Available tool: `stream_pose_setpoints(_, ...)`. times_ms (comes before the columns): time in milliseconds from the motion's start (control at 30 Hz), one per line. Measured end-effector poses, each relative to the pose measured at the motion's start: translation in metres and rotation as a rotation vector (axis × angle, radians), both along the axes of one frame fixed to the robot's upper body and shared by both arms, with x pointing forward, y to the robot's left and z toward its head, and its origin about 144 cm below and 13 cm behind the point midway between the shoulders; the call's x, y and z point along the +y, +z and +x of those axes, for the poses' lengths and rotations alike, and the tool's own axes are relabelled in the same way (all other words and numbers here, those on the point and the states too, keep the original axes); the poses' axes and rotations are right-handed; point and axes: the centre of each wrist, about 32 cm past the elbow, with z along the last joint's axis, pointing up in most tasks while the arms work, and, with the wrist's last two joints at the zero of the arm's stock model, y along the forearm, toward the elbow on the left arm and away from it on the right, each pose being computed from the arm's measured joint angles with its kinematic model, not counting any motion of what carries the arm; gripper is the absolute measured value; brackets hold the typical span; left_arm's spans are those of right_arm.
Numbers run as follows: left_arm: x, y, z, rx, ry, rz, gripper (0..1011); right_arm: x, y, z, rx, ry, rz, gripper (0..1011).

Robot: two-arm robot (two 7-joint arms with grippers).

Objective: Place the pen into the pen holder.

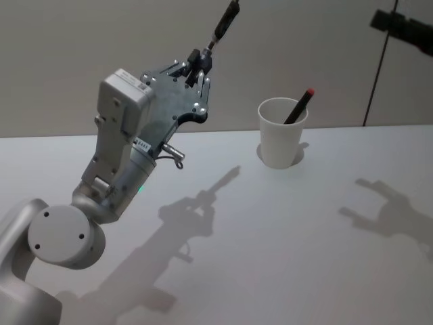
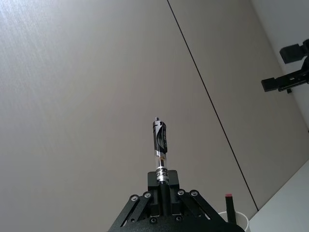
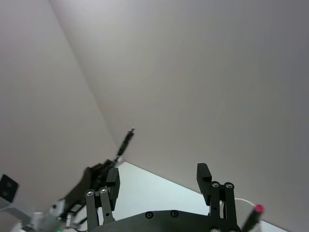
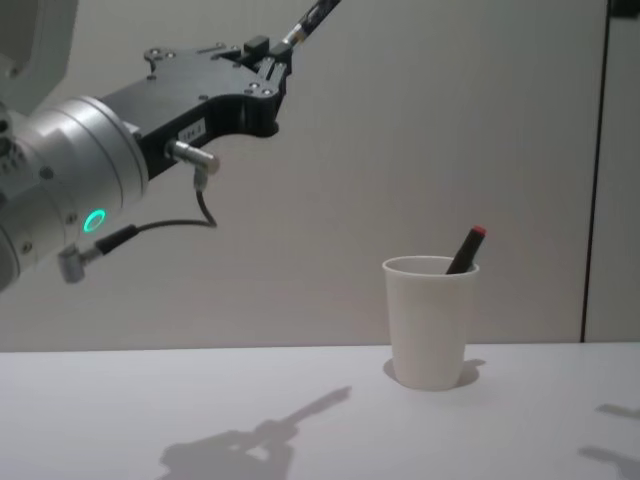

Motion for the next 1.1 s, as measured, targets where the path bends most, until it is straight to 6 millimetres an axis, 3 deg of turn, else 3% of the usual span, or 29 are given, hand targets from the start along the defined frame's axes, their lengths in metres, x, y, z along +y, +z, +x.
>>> stream_pose_setpoints(500,-0.001,0.006,0.002,-0.028,-0.029,0.003,124,0.034,0.022,-0.006,0.061,0.195,0.161,1002)
stream_pose_setpoints(1100,-0.001,0.008,0.003,-0.038,-0.039,0.003,123,0.042,0.023,0.0,0.06,0.167,0.092,1002)
